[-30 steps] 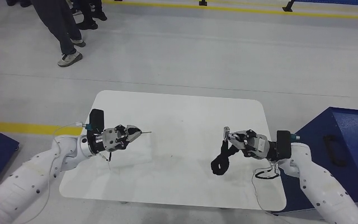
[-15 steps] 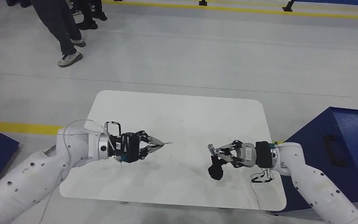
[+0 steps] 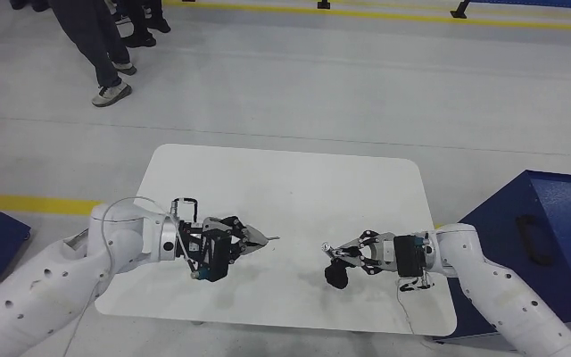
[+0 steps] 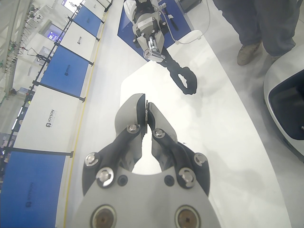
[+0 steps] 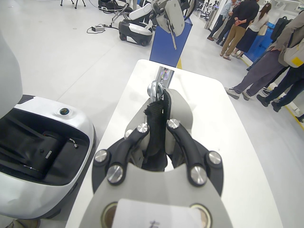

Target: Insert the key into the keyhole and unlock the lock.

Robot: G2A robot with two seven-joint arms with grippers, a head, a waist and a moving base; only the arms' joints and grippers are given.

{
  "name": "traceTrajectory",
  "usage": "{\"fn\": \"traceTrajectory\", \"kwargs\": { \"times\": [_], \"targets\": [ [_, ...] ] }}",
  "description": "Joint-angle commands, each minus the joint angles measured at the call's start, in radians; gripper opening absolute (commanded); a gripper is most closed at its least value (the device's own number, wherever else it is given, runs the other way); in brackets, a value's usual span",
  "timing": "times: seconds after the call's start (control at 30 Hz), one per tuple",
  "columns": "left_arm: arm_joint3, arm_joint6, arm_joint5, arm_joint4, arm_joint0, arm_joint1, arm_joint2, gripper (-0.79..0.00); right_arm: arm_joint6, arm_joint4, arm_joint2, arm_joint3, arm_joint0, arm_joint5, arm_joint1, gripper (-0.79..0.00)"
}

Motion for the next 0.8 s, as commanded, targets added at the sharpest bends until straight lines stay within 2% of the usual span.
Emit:
{"fn": "traceTrajectory", "kwargs": {
  "times": [0.0, 0.13, 0.27, 0.37, 0.47, 0.6, 0.77],
  "targets": [
    [-0.046, -0.025, -0.013, 0.073, -0.012, 0.0, -0.007, -0.785, 0.012, 0.007, -0.006, -0.01, -0.002, 0.0, -0.001, -0.785],
    [-0.129, 0.005, -0.114, 0.201, -0.072, -0.006, -0.011, -0.785, -0.005, 0.025, -0.057, -0.002, 0.006, 0.0, 0.0, -0.785],
    [-0.159, 0.074, -0.149, 0.267, -0.128, -0.028, 0.01, -0.785, -0.005, 0.087, -0.143, 0.01, 0.052, 0.0, 0.007, -0.785],
    [-0.149, 0.124, -0.179, 0.292, -0.175, -0.05, 0.036, -0.785, -0.005, 0.132, -0.211, 0.011, 0.093, 0.0, 0.016, -0.785],
    [-0.12, 0.159, -0.212, 0.346, -0.238, -0.084, 0.087, -0.785, -0.005, 0.172, -0.294, 0.018, 0.149, 0.0, 0.031, -0.785],
    [-0.072, 0.166, -0.223, 0.419, -0.301, -0.127, 0.149, -0.785, -0.005, 0.212, -0.382, 0.022, 0.212, 0.0, 0.048, -0.785],
    [-0.072, 0.166, -0.223, 0.419, -0.301, -0.127, 0.149, -0.785, -0.005, 0.233, -0.393, 0.033, 0.227, 0.0, 0.053, -0.785]
  ]
}}
